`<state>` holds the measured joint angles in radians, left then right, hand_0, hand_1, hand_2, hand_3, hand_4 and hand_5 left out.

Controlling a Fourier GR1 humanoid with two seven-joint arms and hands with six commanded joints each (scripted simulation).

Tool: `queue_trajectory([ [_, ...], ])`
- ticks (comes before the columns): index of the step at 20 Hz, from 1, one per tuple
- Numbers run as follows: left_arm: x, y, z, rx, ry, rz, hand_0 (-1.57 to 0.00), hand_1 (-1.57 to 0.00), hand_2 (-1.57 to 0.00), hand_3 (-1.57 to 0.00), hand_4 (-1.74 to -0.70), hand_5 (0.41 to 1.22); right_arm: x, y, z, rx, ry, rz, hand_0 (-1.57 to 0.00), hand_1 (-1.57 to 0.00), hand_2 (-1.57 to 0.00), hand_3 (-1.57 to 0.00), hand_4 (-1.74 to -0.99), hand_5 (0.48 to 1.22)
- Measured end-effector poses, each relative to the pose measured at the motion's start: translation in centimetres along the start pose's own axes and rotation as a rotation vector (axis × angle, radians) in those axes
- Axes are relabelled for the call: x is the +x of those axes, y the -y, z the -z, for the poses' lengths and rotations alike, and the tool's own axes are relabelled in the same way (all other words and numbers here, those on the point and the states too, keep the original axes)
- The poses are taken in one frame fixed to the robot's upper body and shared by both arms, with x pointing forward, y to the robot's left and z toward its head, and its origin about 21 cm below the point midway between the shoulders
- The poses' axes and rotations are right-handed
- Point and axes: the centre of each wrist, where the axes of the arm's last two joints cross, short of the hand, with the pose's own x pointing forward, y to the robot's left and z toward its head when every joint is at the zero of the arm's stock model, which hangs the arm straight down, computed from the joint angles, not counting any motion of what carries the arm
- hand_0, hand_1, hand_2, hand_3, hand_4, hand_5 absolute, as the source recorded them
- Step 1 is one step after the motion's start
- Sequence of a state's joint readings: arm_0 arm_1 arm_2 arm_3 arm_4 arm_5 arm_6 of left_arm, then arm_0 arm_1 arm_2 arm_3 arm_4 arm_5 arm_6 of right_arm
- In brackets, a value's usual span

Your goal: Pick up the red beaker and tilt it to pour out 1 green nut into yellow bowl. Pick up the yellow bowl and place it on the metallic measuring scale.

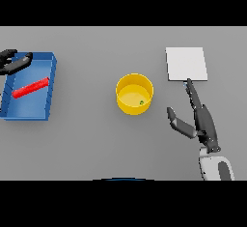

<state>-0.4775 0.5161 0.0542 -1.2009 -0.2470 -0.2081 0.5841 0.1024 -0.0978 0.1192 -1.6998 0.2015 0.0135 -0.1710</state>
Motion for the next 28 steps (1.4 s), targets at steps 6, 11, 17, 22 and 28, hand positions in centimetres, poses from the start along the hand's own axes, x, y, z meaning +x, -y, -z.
queue_trajectory([
  [6,0.2,0.8,-0.1,0.045,0.076,0.002,-0.05,-0.05,-0.04,-0.05,-0.78,0.635,0.3,-0.4,0.5,-0.004,-0.056,-0.076,0.0,0.0,0.0,0.0,-1.115,0.638],
  [11,0.6,1.3,-0.3,0.04,0.142,-0.074,-0.02,-0.01,-0.01,-0.01,-0.8,0.666,1.5,0.6,2.9,0.22,0.007,-0.303,0.0,0.0,0.0,0.0,-1.122,0.649],
  [17,0.9,1.7,-0.5,0.028,0.13,-0.091,0.0,0.0,0.0,0.0,-0.81,0.688,3.8,0.2,6.9,0.495,0.125,-0.727,0.0,0.0,0.0,0.0,-1.152,0.632],
  [22,0.1,1.6,-0.3,0.016,0.134,-0.084,0.0,0.0,0.0,0.0,-0.8,0.691,4.7,-1.3,9.6,0.706,0.223,-0.929,0.0,0.0,0.0,0.0,-1.161,0.643],
  [28,0.2,1.6,-0.5,0.009,0.142,-0.084,0.0,0.0,0.0,0.0,-0.81,0.695,4.2,-3.5,12.2,0.883,0.248,-1.037,0.0,0.0,0.0,0.0,-1.155,0.646],
])
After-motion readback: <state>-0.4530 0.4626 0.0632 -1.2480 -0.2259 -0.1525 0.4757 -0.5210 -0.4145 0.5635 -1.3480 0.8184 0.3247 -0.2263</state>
